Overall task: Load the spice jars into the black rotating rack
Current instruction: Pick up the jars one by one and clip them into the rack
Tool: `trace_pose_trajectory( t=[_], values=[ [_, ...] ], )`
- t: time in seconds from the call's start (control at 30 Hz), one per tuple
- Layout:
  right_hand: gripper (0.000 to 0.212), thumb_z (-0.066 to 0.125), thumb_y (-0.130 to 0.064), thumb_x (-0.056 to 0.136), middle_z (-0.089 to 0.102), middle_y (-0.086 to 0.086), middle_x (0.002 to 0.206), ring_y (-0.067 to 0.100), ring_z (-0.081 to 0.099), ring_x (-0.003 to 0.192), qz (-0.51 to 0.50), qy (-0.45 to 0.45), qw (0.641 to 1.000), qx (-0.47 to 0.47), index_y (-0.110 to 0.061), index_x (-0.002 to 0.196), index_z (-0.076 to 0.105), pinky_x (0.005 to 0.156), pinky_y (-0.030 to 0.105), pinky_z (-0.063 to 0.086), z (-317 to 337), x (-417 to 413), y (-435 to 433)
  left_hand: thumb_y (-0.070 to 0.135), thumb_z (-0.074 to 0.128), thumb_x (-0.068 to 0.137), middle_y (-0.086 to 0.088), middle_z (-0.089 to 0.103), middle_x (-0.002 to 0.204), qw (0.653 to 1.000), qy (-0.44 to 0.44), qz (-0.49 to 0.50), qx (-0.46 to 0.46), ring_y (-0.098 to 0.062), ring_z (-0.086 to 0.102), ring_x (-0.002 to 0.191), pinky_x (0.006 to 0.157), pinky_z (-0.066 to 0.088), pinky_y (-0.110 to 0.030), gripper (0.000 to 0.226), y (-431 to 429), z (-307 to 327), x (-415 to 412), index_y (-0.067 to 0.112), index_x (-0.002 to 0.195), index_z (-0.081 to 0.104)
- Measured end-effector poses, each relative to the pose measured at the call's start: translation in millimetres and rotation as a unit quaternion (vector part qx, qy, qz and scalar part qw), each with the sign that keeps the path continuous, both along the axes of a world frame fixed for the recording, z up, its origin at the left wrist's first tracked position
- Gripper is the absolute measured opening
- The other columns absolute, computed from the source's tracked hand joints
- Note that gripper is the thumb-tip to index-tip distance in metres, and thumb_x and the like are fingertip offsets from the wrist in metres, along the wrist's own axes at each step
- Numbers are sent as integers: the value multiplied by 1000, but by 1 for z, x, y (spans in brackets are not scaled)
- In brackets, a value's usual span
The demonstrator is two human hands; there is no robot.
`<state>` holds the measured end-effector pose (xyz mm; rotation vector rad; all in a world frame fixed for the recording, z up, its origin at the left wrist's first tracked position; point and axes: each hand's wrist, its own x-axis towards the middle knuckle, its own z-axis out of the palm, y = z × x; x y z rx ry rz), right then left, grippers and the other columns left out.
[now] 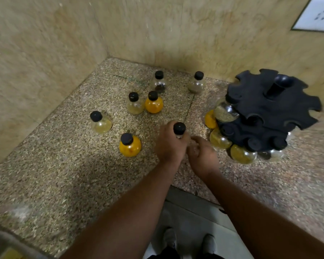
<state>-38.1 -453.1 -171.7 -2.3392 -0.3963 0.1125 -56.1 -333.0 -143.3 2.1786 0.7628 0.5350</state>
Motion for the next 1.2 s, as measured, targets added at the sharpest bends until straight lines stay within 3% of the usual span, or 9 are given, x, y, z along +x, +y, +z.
trace_pose_trajectory(
  t=[0.1,0.2,0.33,0.5,0.7,0.83,1.0,1.1,1.2],
  values=[
    [28,44,-35,105,72,3,106,21,66,91,-82,-40,993,78,-21,116,65,70,31,49,21,5,-24,48,72,79,4,62,112,999,-22,-47,11,-17,62,98,76,52,-32,45,-29,20,9,30,119,62],
    [30,44,-37,106,67,-7,83,10,61,78,-169,-30,969,176,-22,95,67,64,28,42,44,8,-50,49,68,76,6,63,112,994,-55,-92,32,-15,63,98,75,51,-29,47,-57,37,16,30,119,62],
    [35,50,-43,103,67,-4,78,12,62,77,-241,-9,930,279,-20,85,69,70,33,48,67,14,-83,46,67,77,5,65,111,974,-112,-188,57,-16,65,96,75,56,-34,48,-85,48,19,27,120,61],
    [46,59,-47,96,64,22,79,19,58,70,-264,69,887,372,-5,78,64,69,36,47,94,20,-109,46,70,79,4,65,118,958,-127,-250,53,-17,64,104,80,57,-36,52,-102,56,26,24,125,61],
    [16,67,-25,95,72,7,77,14,61,53,-315,202,776,508,-11,94,72,47,23,49,123,30,-115,56,66,83,7,56,124,945,-92,-306,65,-15,60,108,84,55,-38,53,-105,70,41,25,126,60],
    [10,66,-18,96,70,8,77,15,62,52,-315,211,777,503,-12,89,70,47,23,50,127,39,-118,53,67,85,3,48,126,942,-68,-322,71,-18,56,112,87,55,-40,57,-104,76,53,23,133,57],
    [9,62,-14,99,76,13,91,24,72,74,-292,213,793,491,-14,94,70,65,34,60,127,45,-123,52,67,87,0,48,128,941,-46,-320,96,-24,55,115,85,56,-44,56,-108,77,65,22,134,56],
    [24,57,-11,100,71,7,76,19,67,63,-279,214,802,482,-17,77,62,55,27,55,125,49,-124,51,65,89,-3,47,130,946,-35,-309,97,-25,53,115,84,55,-42,55,-112,76,68,20,134,55],
    [31,56,-7,100,67,3,66,17,63,63,-281,215,807,473,-17,71,58,56,27,54,124,47,-122,50,65,90,-4,46,131,956,-29,-279,86,-26,51,118,81,52,-39,53,-117,72,68,20,133,54]
  ],
)
